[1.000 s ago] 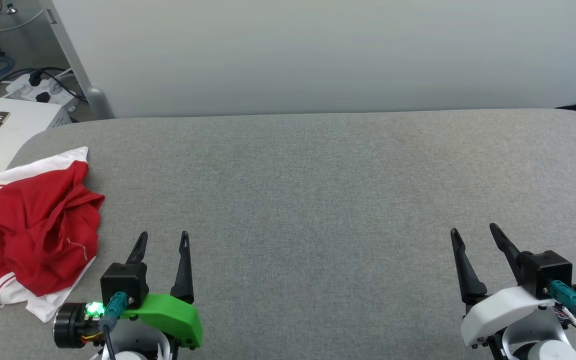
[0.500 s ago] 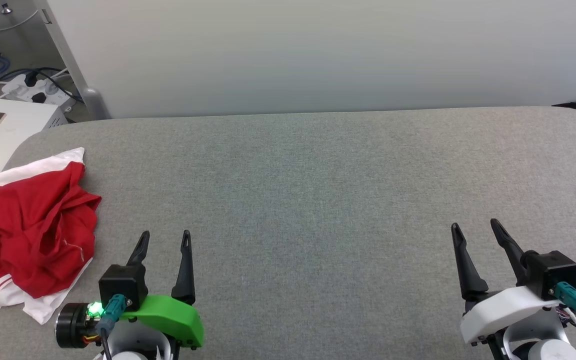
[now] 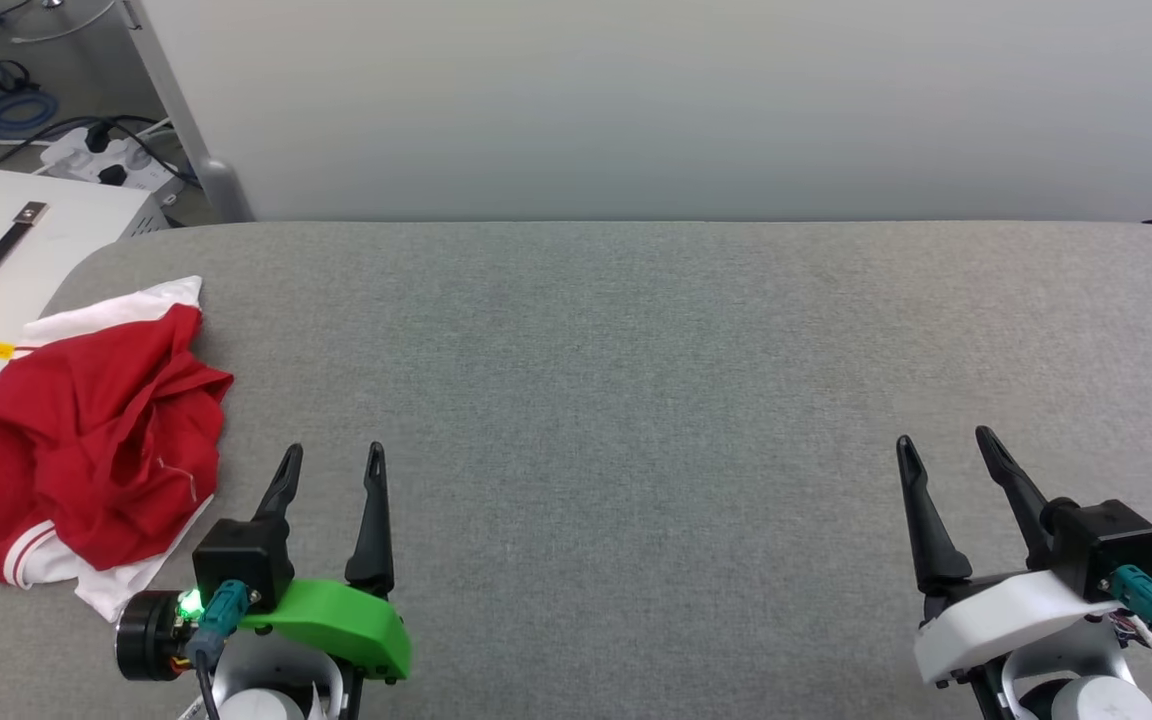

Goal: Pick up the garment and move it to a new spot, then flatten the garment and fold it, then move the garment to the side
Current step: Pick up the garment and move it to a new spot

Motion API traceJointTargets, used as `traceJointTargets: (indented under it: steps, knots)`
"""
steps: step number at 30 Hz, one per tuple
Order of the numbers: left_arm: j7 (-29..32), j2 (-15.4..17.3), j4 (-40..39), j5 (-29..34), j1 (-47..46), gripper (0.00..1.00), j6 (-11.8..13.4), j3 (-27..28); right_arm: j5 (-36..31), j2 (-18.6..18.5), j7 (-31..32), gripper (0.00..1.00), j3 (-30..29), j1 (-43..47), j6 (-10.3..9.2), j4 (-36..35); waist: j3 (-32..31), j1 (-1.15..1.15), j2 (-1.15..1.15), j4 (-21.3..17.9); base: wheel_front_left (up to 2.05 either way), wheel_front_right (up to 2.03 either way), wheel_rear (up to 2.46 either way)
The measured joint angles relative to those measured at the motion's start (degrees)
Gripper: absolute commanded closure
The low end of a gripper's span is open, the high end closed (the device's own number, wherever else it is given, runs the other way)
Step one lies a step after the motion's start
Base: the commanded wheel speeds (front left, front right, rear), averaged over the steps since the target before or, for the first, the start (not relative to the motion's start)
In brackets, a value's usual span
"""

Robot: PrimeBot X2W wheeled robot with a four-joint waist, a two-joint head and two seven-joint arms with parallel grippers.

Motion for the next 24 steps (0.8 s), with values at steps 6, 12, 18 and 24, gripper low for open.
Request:
traceJointTargets:
  steps: [6,12,18,24]
  knots:
    - [-0.6,0.0,0.4,-0.5,-0.1,0.00,-0.1,0.5,0.1,0.0,0.0,0.00,1.3,0.0,0.00,-0.8,0.2,0.00,0.00,2.9,0.00,0.00,0.00]
    - [-1.2,0.0,0.6,-0.9,-0.3,0.00,-0.1,1.1,0.1,-0.2,0.0,0.00,3.3,-0.2,0.00,-1.2,0.5,0.00,0.00,6.5,0.00,0.00,0.00]
    - [-2.1,0.0,0.9,-1.4,-0.5,0.00,-0.2,1.6,0.2,-1.0,-0.5,0.00,4.6,-0.5,0.00,-1.5,0.8,0.00,0.00,10.6,0.00,0.00,0.00]
    - [-2.8,0.0,1.1,-2.3,-0.5,0.00,-0.6,1.7,0.7,-1.3,-0.7,0.00,5.4,-0.6,0.00,-1.8,0.9,0.00,0.00,15.4,0.00,0.00,0.00]
